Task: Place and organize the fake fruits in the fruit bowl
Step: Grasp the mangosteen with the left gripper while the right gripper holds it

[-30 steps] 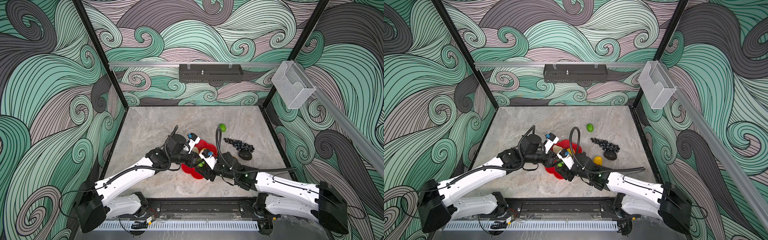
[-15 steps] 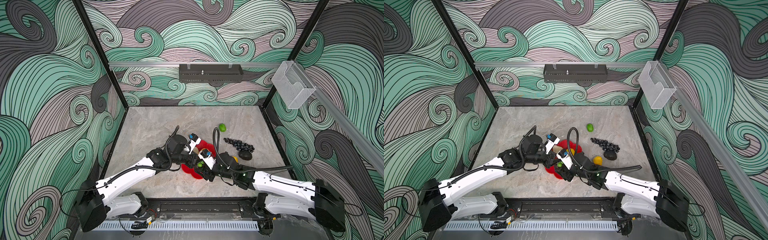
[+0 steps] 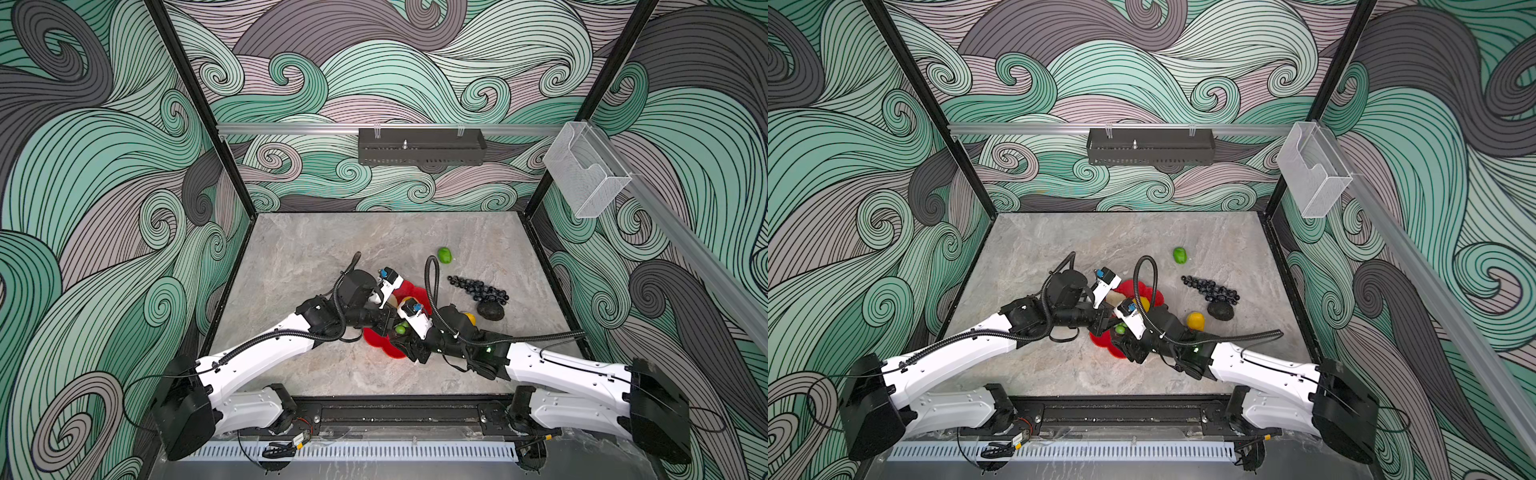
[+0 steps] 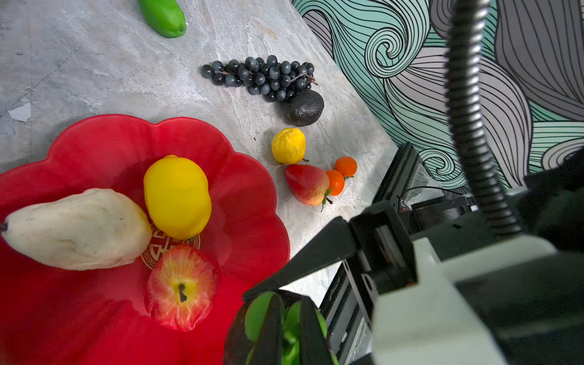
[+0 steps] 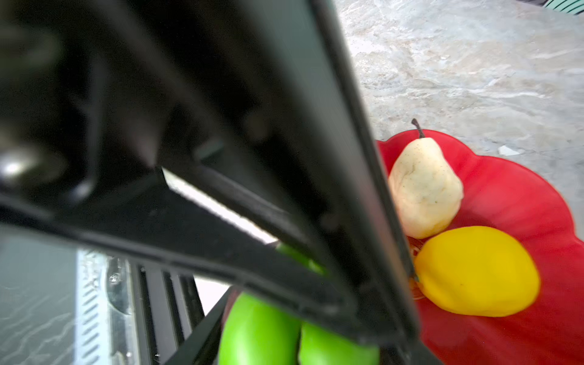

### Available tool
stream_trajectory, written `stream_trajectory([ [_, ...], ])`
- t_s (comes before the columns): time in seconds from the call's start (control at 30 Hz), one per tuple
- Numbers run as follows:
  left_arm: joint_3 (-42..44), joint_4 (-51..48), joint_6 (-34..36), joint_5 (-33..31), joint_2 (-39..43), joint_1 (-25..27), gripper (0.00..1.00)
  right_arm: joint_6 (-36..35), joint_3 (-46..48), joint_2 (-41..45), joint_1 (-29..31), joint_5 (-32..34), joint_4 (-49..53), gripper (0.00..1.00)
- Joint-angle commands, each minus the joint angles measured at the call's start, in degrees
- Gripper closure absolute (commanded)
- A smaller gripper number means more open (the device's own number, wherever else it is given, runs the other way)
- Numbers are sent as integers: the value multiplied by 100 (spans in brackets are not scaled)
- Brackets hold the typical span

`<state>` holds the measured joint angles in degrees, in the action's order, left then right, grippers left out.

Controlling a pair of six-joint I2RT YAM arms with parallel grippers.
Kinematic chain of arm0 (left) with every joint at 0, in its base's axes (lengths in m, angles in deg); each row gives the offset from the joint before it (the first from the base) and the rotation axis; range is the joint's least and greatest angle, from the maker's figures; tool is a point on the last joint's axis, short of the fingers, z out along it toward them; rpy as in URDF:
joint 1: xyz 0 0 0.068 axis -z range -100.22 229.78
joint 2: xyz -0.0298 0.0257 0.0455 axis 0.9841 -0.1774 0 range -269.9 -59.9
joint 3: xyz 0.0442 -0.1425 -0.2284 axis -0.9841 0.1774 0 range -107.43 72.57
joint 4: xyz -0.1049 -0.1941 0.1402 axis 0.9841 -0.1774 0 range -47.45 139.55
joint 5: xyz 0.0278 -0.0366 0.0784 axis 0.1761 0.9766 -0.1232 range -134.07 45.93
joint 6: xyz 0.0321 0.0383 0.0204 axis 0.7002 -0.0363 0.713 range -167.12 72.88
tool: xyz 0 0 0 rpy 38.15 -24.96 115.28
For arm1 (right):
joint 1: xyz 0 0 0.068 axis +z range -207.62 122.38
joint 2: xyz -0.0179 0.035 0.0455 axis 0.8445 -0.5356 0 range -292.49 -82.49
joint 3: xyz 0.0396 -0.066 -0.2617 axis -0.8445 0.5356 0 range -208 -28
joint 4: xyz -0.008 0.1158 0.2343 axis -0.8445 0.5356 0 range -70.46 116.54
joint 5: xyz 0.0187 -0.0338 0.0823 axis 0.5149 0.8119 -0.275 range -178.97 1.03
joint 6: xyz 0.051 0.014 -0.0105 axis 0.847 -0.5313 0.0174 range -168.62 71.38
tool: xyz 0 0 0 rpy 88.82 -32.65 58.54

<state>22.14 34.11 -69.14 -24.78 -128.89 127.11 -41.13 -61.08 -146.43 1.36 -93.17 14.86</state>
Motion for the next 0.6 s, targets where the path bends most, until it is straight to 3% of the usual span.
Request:
stream_trajectory([
  [0.0, -88, -229, -19, -315, -131, 15, 100, -147, -125, 332, 18, 564, 51, 27],
  [0.27, -259, -618, -370, -1882, -174, 13, 100, -196, 300, 1370, 13, 1044, 396, 3],
  [0.57, -158, -633, -621, -3605, -210, 13, 100, 62, 996, 2558, -12, 1784, 640, 1],
])
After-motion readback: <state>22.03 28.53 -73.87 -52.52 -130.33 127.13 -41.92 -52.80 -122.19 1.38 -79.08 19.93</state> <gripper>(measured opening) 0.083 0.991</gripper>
